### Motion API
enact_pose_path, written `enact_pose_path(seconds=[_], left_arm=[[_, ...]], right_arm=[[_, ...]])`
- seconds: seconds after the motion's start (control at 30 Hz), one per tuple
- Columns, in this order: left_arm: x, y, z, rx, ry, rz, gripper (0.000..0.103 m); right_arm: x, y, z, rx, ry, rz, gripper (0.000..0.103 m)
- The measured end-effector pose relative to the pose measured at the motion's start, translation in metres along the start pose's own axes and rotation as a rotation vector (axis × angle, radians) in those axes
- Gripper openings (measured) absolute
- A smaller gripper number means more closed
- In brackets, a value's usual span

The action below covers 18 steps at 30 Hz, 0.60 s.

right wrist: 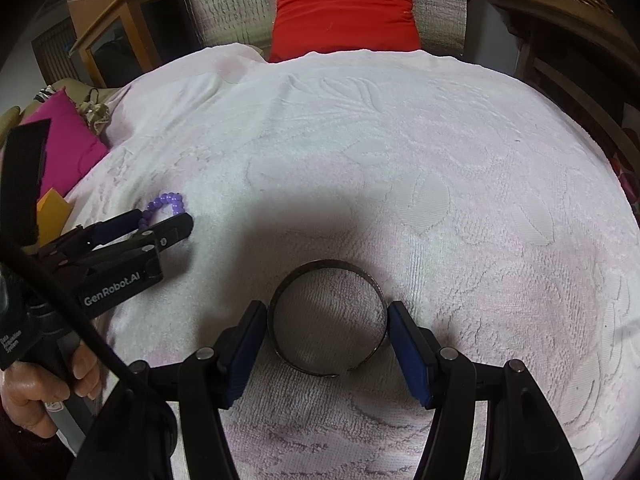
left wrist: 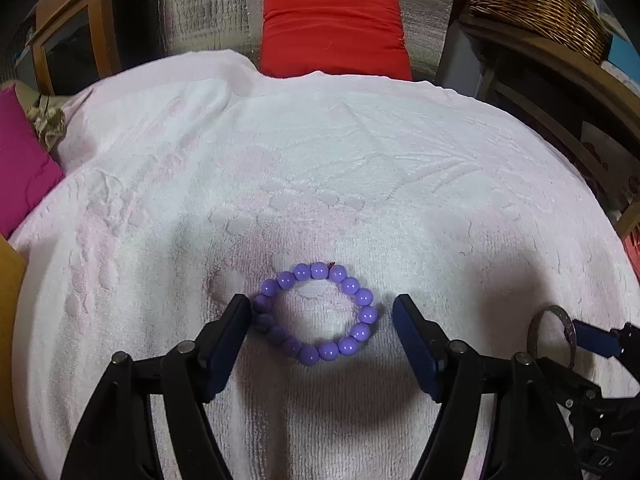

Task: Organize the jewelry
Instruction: 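Grasp the purple bead bracelet with the left tool while the right tool grasps the silver bangle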

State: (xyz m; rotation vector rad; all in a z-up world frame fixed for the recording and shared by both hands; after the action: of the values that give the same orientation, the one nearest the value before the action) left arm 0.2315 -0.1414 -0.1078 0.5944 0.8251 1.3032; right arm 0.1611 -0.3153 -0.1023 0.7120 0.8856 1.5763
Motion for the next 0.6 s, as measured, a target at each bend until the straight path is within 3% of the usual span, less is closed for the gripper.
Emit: enact_pose_path(seconds=[0.27,0.4,0.6], left_arm=[[0.009,-0.002,0.006,0.025,0.040,-0.066,0.078],[0.014,0.001,0.006,0.007,0.026,-0.087,0.041],[0.024,0.007,0.002,0.017,0.009,-0.110,0.017]], right_arm=[[0.000,0.000,-0.001,0.001,0.001,-0.008,0.065],[0.000,0.000,-0.001,0.001,0.003,-0.007,0.065],[-0.001,0.000,0.000,0.006,0.002,-0.007,0.065]])
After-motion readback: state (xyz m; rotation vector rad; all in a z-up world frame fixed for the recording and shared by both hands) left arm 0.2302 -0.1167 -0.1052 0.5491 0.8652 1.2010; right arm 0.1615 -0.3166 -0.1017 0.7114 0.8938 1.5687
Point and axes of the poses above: each gripper's, at about its wrist camera, not at the fingertips, and y roughly against the way its jaws point, x to its left, z to its top, the point moved 1 cm from there along -y, roughly the way its jaws point, and after that the axes turned 12 degrees about y, right-handed, at the moved point
